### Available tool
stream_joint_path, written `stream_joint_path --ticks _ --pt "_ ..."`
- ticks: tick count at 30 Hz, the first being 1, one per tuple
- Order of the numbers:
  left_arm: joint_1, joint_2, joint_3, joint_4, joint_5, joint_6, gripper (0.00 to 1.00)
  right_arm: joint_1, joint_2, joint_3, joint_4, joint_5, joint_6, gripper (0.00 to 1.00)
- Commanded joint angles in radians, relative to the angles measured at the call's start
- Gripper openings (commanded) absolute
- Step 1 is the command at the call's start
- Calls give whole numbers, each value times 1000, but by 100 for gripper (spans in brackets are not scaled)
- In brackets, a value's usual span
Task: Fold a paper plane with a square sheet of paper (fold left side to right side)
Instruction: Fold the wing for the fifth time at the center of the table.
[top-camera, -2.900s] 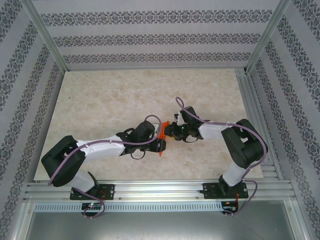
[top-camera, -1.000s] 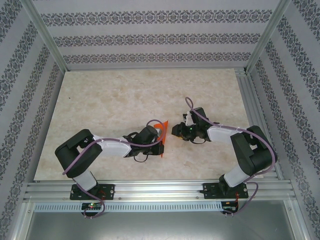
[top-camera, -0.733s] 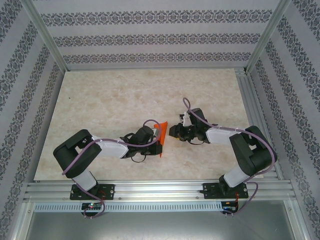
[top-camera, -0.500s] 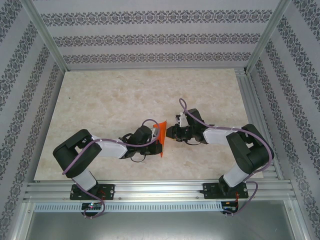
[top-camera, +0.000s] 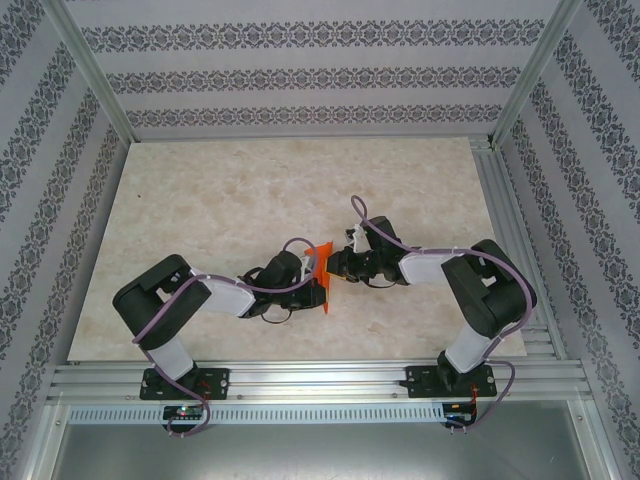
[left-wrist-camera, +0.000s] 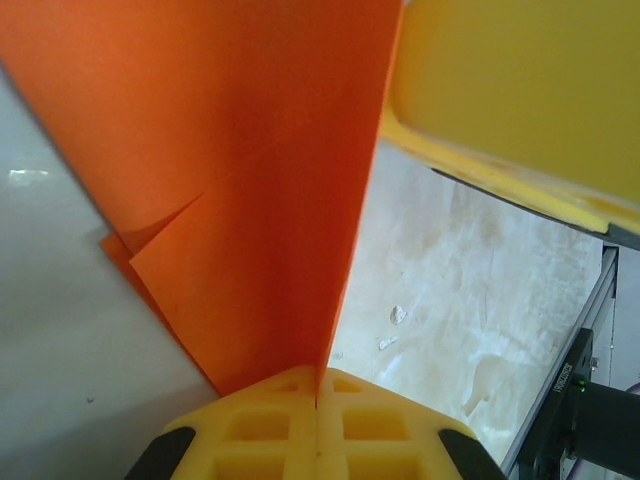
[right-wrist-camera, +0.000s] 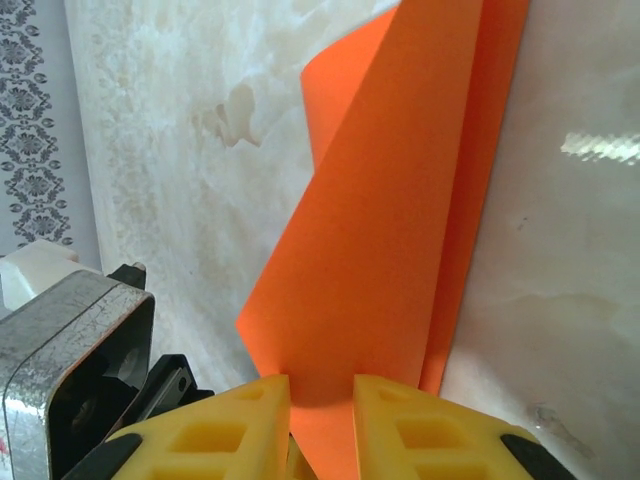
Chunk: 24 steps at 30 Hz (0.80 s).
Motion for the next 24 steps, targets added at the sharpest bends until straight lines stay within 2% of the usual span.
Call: stream_joint_path --ticks 1,24 --pt "18 20 -17 74 24 -31 0 17 21 29 31 -7 7 24" --pt "40 43 -41 108 35 -60 0 22 114 66 84 5 10 24"
